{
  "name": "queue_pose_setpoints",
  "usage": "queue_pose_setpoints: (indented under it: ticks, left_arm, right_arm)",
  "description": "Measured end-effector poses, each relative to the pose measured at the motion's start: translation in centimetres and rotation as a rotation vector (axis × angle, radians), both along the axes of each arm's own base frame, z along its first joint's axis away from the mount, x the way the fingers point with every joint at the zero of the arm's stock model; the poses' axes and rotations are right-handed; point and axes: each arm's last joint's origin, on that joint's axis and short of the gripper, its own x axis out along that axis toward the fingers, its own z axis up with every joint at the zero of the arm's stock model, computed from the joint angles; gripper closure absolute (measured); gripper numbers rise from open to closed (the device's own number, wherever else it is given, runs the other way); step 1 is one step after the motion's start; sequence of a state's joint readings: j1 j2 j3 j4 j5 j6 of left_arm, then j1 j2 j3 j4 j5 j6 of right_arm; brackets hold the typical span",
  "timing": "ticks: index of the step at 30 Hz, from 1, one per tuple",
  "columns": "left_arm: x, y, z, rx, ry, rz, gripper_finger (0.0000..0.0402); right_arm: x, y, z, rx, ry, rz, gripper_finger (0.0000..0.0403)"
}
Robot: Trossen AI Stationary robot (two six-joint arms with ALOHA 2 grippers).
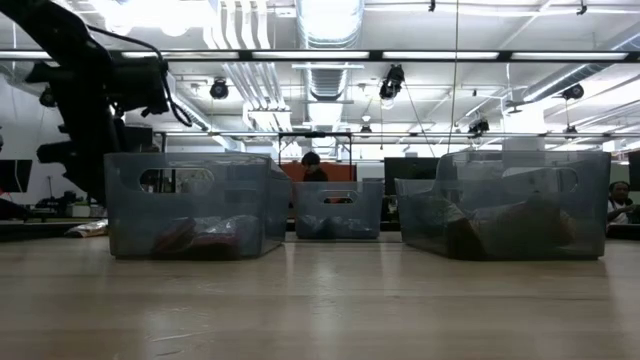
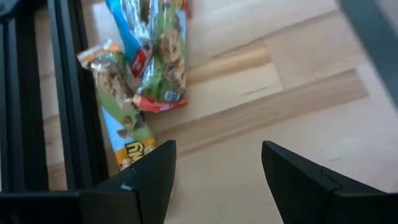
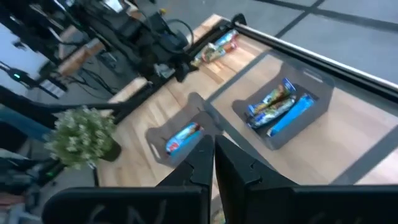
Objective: Pick and place Granola Bars by type
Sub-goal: Put the red granola bar into the bottom left black bin
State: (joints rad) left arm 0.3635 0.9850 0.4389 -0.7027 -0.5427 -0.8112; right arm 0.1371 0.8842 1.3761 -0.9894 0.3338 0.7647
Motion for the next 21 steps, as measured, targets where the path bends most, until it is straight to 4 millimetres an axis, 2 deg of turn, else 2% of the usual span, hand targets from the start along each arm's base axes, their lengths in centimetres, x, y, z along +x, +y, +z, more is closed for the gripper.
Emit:
queue_pose_setpoints:
  ticks: [9,15,21]
  left_arm:
    - [-0.6,1.9,0.1,0.031,0.036,0.002,0.0181]
    - [-1.0,3.5,0.1,0.069,0.01,0.039,0.0181]
    - [-0.8,4.1,0.3,0.086,-0.009,-0.007,0.0181]
  right_arm:
    - [-2.0,-0.3,1.0,-0.01,-0.071,-0.016,0.0394]
    - [-1.9,-0.4,1.0,-0.04,-0.065,-0.023,0.0394]
    - [-1.7,-0.4,0.9,-0.076,-0.05,-0.026,0.0394]
